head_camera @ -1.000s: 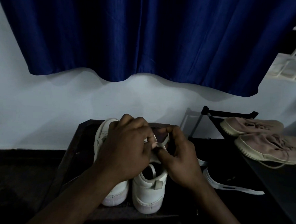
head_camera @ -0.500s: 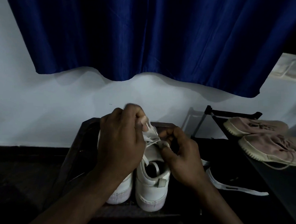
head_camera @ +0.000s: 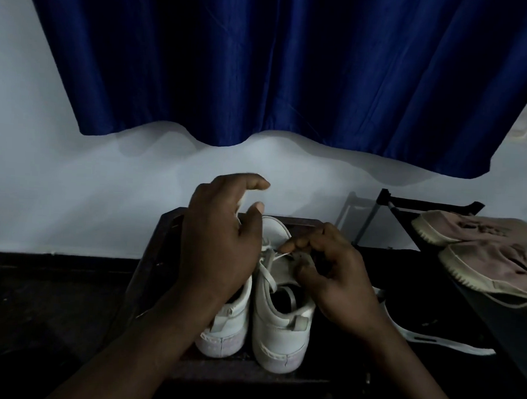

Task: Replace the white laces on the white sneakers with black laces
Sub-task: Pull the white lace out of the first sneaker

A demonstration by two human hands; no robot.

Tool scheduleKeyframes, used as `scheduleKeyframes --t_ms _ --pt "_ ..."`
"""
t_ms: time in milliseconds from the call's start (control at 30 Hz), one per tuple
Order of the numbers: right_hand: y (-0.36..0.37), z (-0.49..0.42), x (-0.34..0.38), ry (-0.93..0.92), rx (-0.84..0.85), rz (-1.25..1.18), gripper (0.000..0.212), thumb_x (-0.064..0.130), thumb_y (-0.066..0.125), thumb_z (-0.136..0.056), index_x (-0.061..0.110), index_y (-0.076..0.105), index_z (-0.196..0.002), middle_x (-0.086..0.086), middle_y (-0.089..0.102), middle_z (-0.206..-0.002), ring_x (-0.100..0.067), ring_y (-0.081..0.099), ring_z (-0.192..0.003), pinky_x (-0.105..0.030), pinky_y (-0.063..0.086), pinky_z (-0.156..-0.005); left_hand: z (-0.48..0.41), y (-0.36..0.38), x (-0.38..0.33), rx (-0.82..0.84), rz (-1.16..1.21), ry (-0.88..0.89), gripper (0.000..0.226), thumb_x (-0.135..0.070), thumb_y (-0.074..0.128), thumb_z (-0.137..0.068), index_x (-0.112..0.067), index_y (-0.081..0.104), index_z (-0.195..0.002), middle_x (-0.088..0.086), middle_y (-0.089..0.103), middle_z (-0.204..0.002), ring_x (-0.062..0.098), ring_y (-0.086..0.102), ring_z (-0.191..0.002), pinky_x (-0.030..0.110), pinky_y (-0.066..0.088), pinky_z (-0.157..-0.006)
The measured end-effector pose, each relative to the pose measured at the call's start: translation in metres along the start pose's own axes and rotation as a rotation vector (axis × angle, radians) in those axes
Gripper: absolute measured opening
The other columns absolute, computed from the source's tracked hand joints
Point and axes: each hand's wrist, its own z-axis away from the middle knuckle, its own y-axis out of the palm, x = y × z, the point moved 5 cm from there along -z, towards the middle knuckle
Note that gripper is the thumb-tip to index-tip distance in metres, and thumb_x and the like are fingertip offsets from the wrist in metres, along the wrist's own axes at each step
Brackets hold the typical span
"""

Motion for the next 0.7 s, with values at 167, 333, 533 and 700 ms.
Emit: scheduleKeyframes --t_ms 167,333,533,700 --pt "0.003 -0.002 0.007 -0.018 0.028 0.045 0.012 0.024 0.079 -0.077 0.031 0.075 -0.086 0.009 0.055 -0.091 -0.014 0.06 -0.094 -0.035 0.049 -0.078 0.003 0.005 0.003 0.037 -0.101 0.064 0.024 -0.012 0.074 -0.087 -0.029 0.077 -0.104 -0.014 0.062 -0.127 0.013 0.051 -0.121 0.02 0.042 -0.097" --pt "0.002 -0.001 0.004 -0.008 -0.027 0.031 0.013 0.021 0.077 -0.08 0.029 0.067 -0.079 0.011 0.054 -0.09 -0.012 0.059 -0.086 -0.029 0.043 -0.072 0.007 0.011 -0.001 0.088 -0.162 0.131 0.02 -0.035 0.069 -0.084 -0.032 0.076 -0.102 -0.012 0.051 -0.142 0.016 0.046 -0.125 0.033 0.043 -0.09" --pt "0.002 0.002 0.002 0.09 -0.175 -0.136 0.014 0.015 0.074 -0.083 0.021 0.066 -0.073 0.005 0.066 -0.078 -0.014 0.062 -0.068 -0.031 0.048 -0.061 0.009 0.019 -0.004 0.24 -0.22 0.212 0.016 -0.041 0.061 -0.078 -0.036 0.072 -0.088 -0.016 0.053 -0.142 0.018 0.039 -0.134 0.049 0.046 -0.096" --pt "-0.002 0.006 -0.004 0.213 -0.315 -0.151 0.02 0.007 0.072 -0.087 0.018 0.061 -0.073 -0.003 0.064 -0.064 -0.014 0.056 -0.054 -0.032 0.046 -0.051 0.012 0.026 -0.004 0.339 -0.371 0.201 0.029 -0.056 0.052 -0.077 -0.04 0.068 -0.094 -0.024 0.065 -0.09 0.012 0.048 -0.109 0.038 0.033 -0.09"
